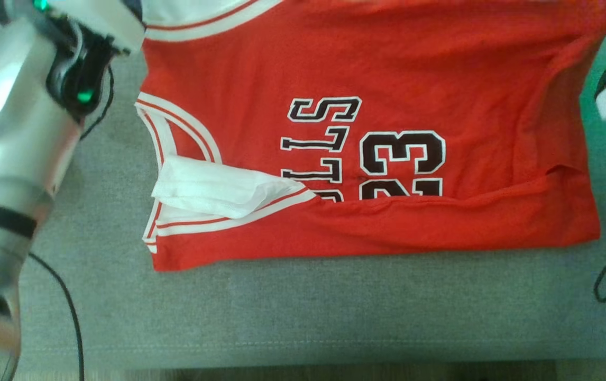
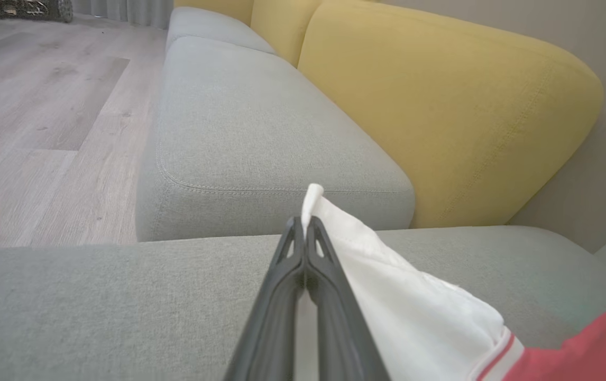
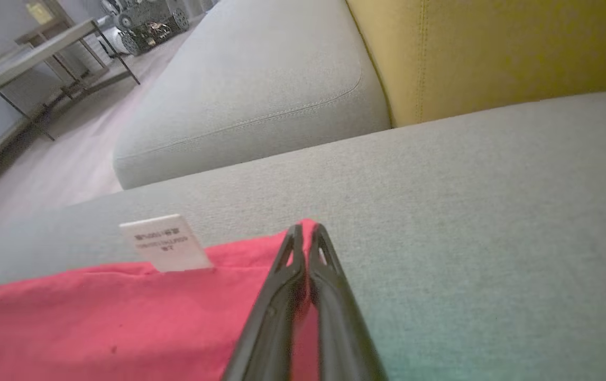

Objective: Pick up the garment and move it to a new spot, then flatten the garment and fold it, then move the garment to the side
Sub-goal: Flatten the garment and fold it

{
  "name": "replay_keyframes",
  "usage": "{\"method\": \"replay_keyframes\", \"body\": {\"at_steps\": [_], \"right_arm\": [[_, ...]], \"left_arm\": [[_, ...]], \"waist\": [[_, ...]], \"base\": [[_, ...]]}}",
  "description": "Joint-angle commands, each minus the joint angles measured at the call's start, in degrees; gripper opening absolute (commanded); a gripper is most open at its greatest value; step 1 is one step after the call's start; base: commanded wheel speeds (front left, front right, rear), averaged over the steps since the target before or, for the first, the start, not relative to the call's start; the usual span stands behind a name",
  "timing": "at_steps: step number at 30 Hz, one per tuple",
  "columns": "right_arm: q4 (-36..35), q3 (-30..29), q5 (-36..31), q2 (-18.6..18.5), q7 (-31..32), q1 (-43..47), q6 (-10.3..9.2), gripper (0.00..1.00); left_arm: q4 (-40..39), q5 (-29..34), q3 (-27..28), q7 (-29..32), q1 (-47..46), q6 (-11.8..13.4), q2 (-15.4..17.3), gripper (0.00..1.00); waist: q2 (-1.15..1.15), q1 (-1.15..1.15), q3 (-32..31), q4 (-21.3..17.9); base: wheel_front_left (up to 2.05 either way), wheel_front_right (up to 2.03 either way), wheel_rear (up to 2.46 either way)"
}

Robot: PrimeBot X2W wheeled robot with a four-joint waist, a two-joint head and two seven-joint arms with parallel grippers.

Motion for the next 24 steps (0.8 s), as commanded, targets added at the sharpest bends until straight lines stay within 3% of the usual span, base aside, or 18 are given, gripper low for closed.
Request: {"method": "replay_keyframes", "body": {"at_steps": [1,6,15,20,24], "right_arm": [[-2.8,0.22,1.39,0.52,-0.32,1.57,-0.04,0.0],[-7.0,-2.16,7.54,2.31,0.65,7.9,-0.04,0.0],[-12.24,-7.33,11.96,5.76,1.56,18.93,-0.04,0.0],[-13.5,-8.02,13.01,7.88,1.31,23.47,-0.04,0.0],[-13.3,-7.24,13.13,8.81,0.44,25.46,-0.04,0.0]], "left_arm": [[-2.24,0.01,2.89,-0.66,-0.04,0.09,3.26,0.0],[-13.32,2.79,9.27,-0.7,9.8,2.65,5.77,0.0],[-35.5,4.97,15.25,-0.71,32.73,11.64,10.26,0.0],[-41.15,2.88,15.96,-0.71,42.75,15.33,10.83,0.0],[-41.56,0.91,15.76,-0.72,48.52,16.56,9.99,0.0]], "waist": [[0.0,0.0,-0.57,-0.02],[0.0,0.0,-2.6,0.0],[0.0,0.0,-5.34,0.22],[0.0,0.0,-6.27,0.09],[0.0,0.0,-6.73,-0.67]], "base": [[0.0,0.0,0.0],[0.0,0.0,0.0],[0.0,0.0,0.0],[0.0,0.0,0.0],[0.0,0.0,0.0]]}}
